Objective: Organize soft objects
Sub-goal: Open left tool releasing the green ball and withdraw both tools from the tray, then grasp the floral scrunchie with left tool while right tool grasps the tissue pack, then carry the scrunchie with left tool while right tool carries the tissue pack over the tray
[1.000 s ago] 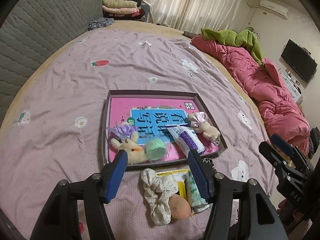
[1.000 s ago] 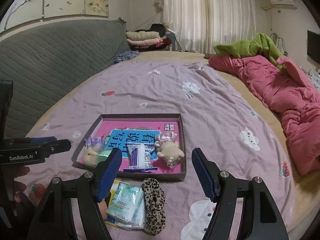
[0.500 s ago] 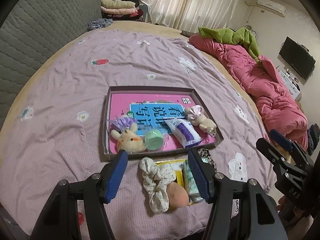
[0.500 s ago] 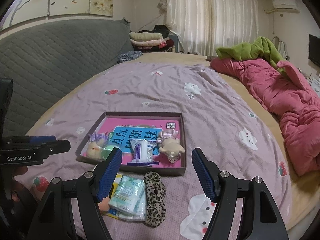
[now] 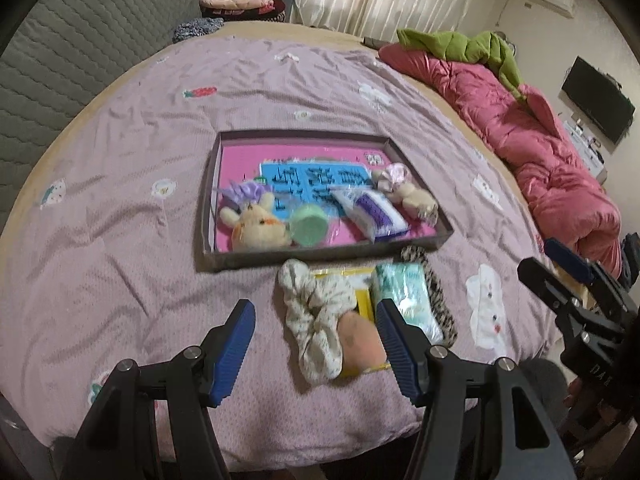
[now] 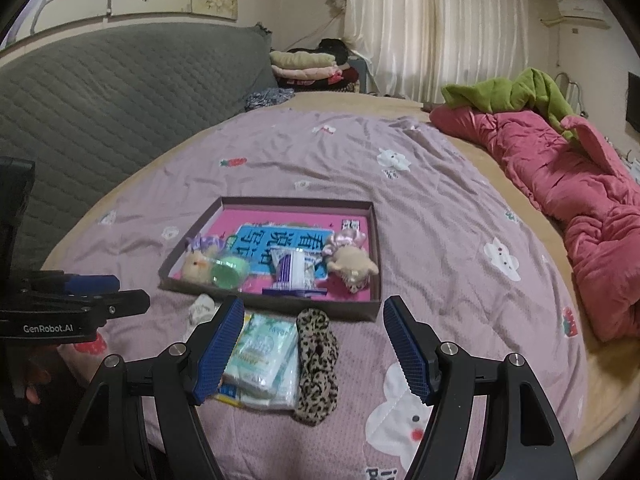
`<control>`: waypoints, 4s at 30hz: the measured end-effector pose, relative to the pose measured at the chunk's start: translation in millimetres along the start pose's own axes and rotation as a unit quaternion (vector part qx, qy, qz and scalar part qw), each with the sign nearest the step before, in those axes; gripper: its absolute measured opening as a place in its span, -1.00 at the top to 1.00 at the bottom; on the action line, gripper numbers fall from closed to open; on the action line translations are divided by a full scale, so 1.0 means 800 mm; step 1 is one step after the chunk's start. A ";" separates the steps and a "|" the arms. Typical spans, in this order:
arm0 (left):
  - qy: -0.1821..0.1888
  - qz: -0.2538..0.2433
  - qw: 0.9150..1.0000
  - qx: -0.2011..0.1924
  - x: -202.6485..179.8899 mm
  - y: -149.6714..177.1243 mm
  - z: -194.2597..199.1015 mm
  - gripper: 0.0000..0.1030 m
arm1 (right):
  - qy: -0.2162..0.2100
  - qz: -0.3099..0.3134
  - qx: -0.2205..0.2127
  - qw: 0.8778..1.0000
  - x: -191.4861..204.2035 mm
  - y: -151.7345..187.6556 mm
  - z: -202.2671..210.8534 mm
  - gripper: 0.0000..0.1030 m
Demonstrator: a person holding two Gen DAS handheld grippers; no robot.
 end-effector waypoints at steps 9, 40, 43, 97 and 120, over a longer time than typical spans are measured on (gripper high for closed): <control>0.008 -0.007 0.999 0.032 -0.007 0.037 -0.023 -0.21 | 0.002 0.007 0.021 1.000 -0.002 0.024 -0.013 -0.43; 0.062 0.101 0.990 0.082 0.036 0.026 -0.127 -0.21 | -0.014 0.028 0.106 0.994 0.028 0.082 -0.095 -0.43; 0.059 0.103 0.989 0.088 0.038 0.025 -0.138 -0.21 | -0.011 0.021 0.112 0.993 0.027 0.084 -0.106 -0.43; 0.027 0.107 0.994 0.025 0.085 0.020 -0.104 0.63 | 0.017 -0.070 0.074 0.995 -0.036 0.050 -0.106 0.10; 0.022 0.078 0.996 -0.030 0.064 -0.022 -0.038 0.65 | -0.016 -0.053 0.022 0.998 -0.011 0.003 -0.064 0.10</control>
Point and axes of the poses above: each gripper's, at about its wrist camera, not at the fingertips, and z roughly against the way its jaws point, x to its left, y to its underside, the point moved 6 cm from there along -z, roughly the way its jaws point, and after that the axes turned 14 degrees about -z, right-handed, at the moved point
